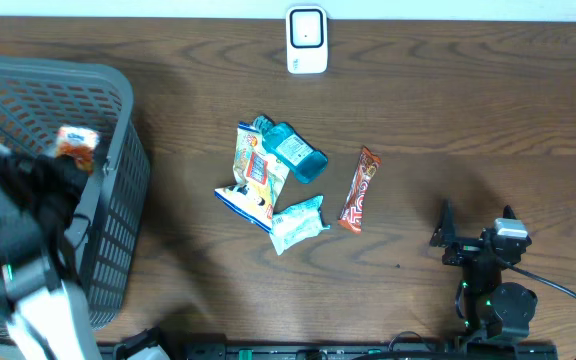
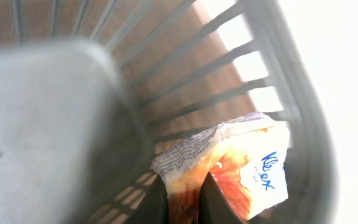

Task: Scan the item barcode
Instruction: 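Return the left gripper to the basket and grasp the orange box, then carry the orange box beside the candy bar and release it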

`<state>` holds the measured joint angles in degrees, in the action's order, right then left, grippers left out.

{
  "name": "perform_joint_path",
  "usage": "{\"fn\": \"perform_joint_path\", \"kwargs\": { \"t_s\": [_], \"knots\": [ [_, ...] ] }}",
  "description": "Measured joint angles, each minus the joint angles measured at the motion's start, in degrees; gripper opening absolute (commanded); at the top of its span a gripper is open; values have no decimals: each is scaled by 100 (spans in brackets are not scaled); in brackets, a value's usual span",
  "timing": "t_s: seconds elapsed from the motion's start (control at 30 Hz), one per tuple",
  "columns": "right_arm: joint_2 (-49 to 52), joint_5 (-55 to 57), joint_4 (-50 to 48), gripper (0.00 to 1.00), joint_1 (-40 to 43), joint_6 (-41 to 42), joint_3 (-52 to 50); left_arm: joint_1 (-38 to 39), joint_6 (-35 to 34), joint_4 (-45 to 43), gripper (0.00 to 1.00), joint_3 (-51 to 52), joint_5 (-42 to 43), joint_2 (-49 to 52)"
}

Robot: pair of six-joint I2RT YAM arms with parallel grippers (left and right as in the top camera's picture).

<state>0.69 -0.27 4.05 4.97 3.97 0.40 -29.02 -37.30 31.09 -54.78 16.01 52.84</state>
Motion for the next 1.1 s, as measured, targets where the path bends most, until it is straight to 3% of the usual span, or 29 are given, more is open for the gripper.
{"fn": "perform_joint_path", "kwargs": {
  "t_s": [0.23,0.5,0.67,0.83,1.1],
  "knots": [
    [0,2,0,99,0,0,0,651,-44,0,7,0,706,-1567],
    [0,2,0,99,0,0,0,2806,-68,-225,7,295,1266,-1408],
    [0,2,2,99,0,0,0,4516,-96,-951,7,544,944,-496],
    [-2,2,0,99,0,0,0,6000,-160,-2044,8,570,-96,979],
    [-2,0,2,99,0,0,0,6662,-529,-3652,8,568,-1272,3429]
  ]
}}
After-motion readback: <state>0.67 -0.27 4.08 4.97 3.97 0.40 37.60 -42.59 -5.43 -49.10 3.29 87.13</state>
